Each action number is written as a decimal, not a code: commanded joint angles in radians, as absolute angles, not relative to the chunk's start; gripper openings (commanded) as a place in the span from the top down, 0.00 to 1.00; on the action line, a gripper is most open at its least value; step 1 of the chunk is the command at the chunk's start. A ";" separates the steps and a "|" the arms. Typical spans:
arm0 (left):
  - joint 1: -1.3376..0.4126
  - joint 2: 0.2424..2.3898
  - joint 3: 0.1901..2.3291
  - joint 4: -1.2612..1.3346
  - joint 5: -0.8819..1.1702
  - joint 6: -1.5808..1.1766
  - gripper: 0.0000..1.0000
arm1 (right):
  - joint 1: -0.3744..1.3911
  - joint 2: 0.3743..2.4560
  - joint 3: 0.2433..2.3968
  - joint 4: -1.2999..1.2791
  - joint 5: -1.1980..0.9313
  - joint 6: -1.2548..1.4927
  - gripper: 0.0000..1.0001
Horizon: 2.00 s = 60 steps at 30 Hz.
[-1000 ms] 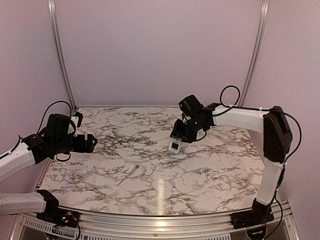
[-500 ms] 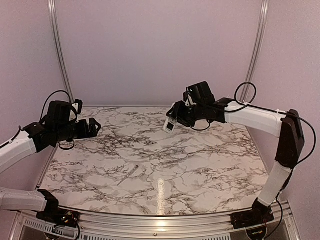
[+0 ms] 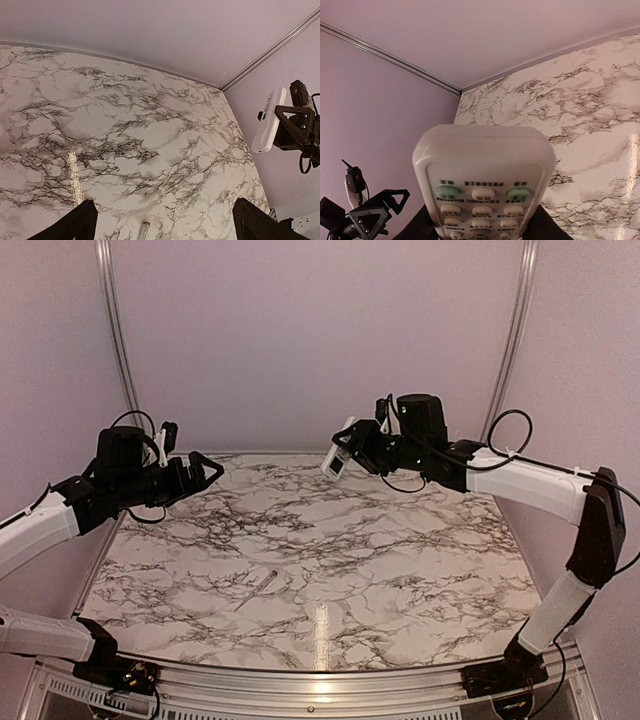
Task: Unload the batteries from the remote control
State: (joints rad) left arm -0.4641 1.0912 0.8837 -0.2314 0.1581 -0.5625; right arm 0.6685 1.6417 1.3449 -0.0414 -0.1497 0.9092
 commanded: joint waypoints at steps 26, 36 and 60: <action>-0.517 1.500 1.163 0.645 0.712 -1.097 0.08 | 0.689 1.753 1.375 0.818 -0.236 1.196 0.78; -0.556 1.648 1.254 0.709 0.654 -1.171 0.17 | 0.697 1.789 1.454 0.782 -0.290 1.232 0.79; -0.580 1.730 1.330 0.824 0.750 -1.282 0.18 | 0.747 1.759 1.417 0.740 -0.212 1.128 0.81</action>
